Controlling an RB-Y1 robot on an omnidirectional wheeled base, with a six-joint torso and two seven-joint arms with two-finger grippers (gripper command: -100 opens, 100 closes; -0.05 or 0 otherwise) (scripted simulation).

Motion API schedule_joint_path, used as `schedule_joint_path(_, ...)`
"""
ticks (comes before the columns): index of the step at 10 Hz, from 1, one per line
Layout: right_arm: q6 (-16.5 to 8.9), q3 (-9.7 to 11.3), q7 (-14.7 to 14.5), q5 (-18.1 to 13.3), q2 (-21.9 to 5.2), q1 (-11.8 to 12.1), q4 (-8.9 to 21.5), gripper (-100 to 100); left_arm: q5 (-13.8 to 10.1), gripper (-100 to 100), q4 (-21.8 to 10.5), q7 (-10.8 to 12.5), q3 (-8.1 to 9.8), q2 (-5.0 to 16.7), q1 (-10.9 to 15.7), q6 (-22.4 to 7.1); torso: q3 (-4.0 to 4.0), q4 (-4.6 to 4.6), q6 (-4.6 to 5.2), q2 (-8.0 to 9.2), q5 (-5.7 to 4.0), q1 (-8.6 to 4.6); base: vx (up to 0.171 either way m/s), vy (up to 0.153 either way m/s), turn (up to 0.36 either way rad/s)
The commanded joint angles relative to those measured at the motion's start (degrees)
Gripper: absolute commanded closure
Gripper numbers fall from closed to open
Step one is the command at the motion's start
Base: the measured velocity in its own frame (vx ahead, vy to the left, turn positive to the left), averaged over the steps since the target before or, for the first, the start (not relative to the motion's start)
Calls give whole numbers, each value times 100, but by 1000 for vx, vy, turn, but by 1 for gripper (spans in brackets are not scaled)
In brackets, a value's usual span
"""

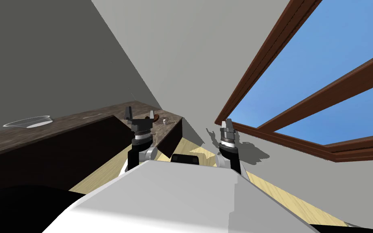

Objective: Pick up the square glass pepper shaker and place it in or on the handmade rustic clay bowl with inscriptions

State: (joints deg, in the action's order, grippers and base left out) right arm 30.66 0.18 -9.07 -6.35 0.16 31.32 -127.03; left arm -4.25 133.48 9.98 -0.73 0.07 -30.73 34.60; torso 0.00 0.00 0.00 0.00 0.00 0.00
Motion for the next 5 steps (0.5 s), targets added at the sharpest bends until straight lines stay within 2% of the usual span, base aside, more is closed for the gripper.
schedule_joint_path(1, 0, 0, 0, 0, 0, 0, 0, 0, -66, -100, -18, 19, 26, 158, 11, -62, 0, 0, 0, 0, 0, 0, -12, -7, 25)
schedule_joint_path(5, 0, 0, 0, 0, 1, -1, 0, 0, -440, -100, -121, 132, 167, 593, 79, -420, 10, 4, 0, 17, -3, -15, -45, -38, 51)
